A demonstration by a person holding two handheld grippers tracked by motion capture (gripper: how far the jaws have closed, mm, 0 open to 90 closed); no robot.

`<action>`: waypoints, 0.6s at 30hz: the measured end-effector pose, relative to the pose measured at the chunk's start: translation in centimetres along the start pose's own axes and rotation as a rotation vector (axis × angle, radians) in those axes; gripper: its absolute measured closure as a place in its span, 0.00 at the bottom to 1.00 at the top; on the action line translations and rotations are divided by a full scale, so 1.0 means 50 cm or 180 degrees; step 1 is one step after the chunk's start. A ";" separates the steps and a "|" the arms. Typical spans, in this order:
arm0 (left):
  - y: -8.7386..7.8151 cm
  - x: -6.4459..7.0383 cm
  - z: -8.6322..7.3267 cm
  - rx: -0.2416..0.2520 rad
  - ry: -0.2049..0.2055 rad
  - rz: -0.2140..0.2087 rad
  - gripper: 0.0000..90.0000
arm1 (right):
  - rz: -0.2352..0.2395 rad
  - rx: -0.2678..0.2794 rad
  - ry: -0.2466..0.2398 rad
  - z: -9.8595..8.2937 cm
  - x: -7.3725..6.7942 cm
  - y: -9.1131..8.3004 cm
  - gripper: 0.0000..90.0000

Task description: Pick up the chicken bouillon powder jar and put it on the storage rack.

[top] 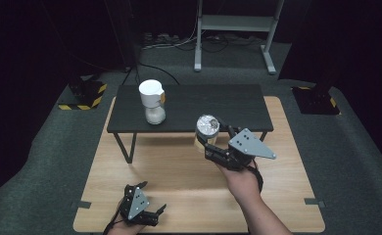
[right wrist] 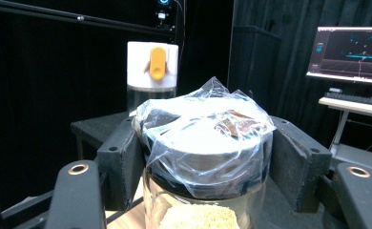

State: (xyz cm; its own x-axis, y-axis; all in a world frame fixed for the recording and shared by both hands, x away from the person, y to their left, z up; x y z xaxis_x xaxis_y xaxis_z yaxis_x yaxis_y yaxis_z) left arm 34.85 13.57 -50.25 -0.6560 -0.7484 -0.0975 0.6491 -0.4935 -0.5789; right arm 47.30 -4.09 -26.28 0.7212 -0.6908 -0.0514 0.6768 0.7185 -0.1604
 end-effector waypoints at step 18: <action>-0.002 -0.001 0.002 0.0041 -0.0032 -0.0011 0.01 | -0.0201 0.0077 -0.0036 0.038 0.044 0.051 0.38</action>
State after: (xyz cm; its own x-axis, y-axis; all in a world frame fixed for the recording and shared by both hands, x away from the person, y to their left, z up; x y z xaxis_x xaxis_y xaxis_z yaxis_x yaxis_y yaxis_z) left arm 34.84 13.61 -50.13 -0.6544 -0.7511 -0.0873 0.6517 -0.5017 -0.5688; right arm 50.88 -3.62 -24.92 0.6784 -0.7340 -0.0308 0.7243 0.6753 -0.1390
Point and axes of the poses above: each handheld gripper's, and its own axes: y roughly forward along the jaws, z roughly out of its top, x roughly to its right, the point moved 10 cm from there along y, roughly forward along the jaws, and after that the axes turned 6 degrees about z, right-handed, at the moved point
